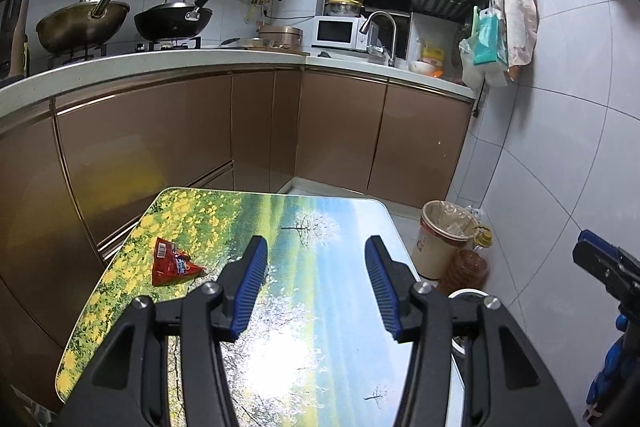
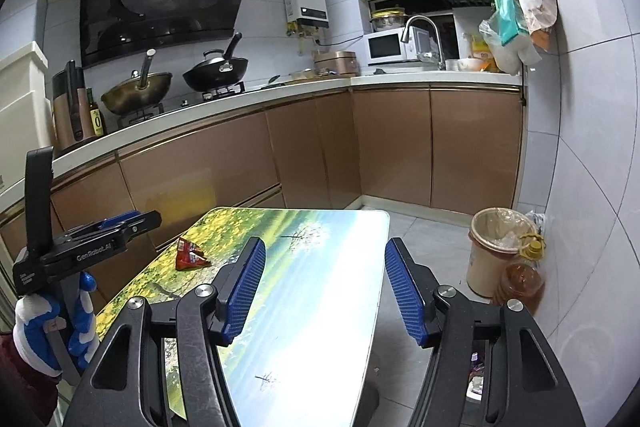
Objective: Collect trash
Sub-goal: 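Move both tools back over the table toward the remaining trash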
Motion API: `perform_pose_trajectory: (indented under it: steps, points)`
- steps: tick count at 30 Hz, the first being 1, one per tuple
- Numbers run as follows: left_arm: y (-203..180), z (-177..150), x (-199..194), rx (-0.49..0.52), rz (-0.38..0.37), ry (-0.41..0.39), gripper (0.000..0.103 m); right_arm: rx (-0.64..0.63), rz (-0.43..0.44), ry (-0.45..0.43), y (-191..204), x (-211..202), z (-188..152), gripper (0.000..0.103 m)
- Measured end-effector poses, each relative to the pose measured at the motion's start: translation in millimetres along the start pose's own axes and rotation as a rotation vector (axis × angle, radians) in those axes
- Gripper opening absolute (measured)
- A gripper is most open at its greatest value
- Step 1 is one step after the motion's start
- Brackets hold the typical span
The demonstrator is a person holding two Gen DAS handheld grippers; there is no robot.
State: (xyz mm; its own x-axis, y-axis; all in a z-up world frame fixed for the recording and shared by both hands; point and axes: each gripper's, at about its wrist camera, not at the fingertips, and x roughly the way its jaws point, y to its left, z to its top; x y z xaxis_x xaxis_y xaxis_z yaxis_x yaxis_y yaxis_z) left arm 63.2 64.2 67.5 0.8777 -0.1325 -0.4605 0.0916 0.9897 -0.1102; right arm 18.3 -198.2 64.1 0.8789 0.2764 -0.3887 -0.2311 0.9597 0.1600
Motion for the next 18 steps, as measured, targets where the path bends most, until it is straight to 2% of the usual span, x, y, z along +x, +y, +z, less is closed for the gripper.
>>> perform_pose_trajectory:
  steps: [6, 10, 14, 18]
  points:
    - [10.3, -3.1, 13.4, 0.000, 0.006, 0.034, 0.050, -0.007, 0.004, 0.021, 2.3, 9.8, -0.2, 0.062]
    - [23.6, -4.1, 24.2, -0.005, 0.022, 0.041, 0.055, -0.010, 0.017, 0.036, 4.9, 23.1, 4.4, 0.062]
    - [49.8, -7.5, 39.5, -0.035, 0.038, 0.054, 0.056, -0.027, 0.030, 0.074, 13.6, 47.4, 7.6, 0.062]
    - [91.4, -16.0, 62.1, -0.080, 0.073, 0.084, 0.061, -0.041, 0.056, 0.133, 29.4, 86.4, 6.7, 0.062]
